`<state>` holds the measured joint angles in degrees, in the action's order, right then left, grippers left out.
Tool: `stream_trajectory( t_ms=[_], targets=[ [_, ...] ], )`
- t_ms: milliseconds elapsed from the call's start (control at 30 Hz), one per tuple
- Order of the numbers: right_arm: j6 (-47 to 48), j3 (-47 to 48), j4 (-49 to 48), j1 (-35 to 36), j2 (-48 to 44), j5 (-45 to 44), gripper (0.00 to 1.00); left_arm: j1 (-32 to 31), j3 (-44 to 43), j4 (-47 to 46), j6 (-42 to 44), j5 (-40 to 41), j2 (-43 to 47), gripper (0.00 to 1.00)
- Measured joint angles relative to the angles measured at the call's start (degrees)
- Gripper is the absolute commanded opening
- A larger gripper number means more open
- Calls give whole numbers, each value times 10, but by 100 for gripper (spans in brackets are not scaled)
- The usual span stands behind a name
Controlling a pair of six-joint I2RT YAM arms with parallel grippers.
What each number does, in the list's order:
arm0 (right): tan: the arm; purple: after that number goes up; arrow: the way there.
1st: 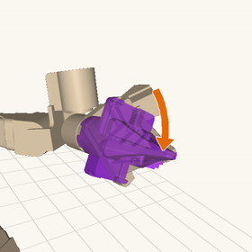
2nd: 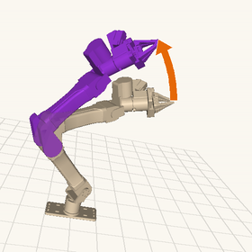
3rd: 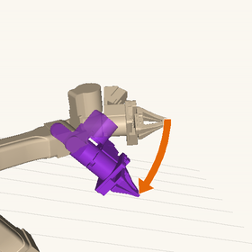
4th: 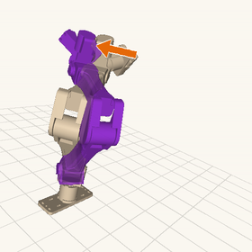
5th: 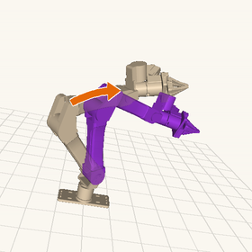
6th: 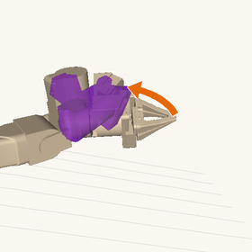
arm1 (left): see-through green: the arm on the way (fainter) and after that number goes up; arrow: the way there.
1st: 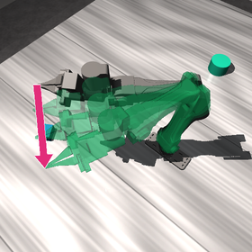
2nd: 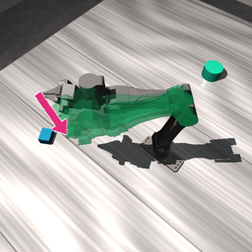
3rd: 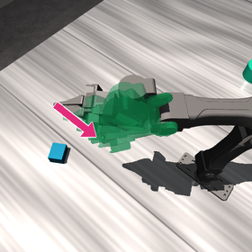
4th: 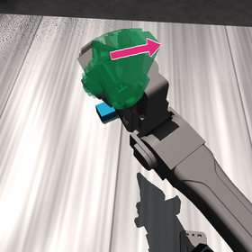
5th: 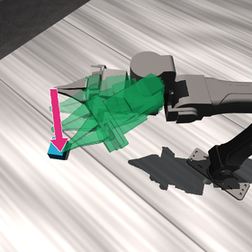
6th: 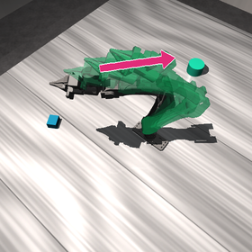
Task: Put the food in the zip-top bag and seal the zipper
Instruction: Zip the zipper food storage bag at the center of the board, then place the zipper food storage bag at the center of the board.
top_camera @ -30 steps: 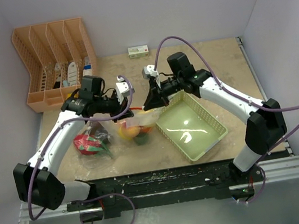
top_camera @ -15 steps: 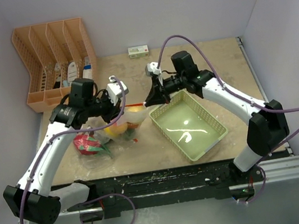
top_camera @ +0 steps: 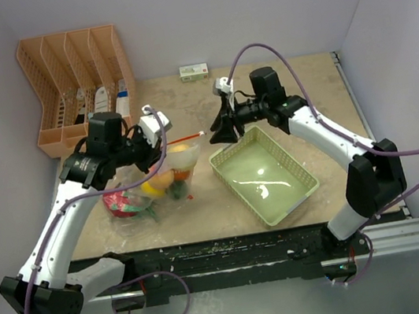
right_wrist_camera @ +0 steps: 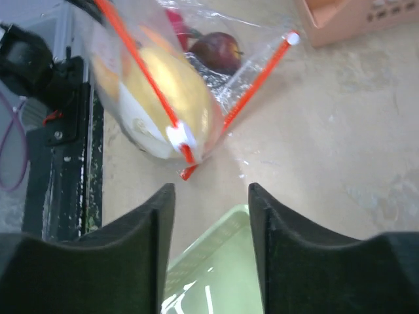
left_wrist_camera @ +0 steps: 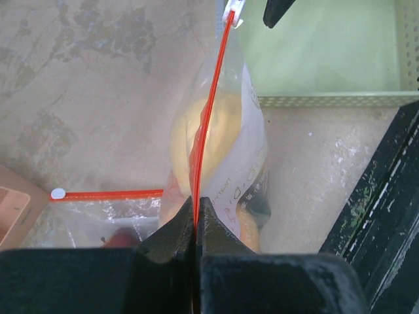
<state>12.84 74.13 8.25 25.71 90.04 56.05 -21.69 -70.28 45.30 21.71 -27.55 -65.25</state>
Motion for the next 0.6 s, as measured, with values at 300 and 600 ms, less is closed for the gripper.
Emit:
stream_trajectory(
  t_ms=[300,600],
  targets=[
    [-120,1,-29,-21,3,-134,67,4,0,-117,-75,30,6,43],
    [-221,1,-50,-21,-19,-285,67,4,32,-279,-187,20,-13,99]
  ],
)
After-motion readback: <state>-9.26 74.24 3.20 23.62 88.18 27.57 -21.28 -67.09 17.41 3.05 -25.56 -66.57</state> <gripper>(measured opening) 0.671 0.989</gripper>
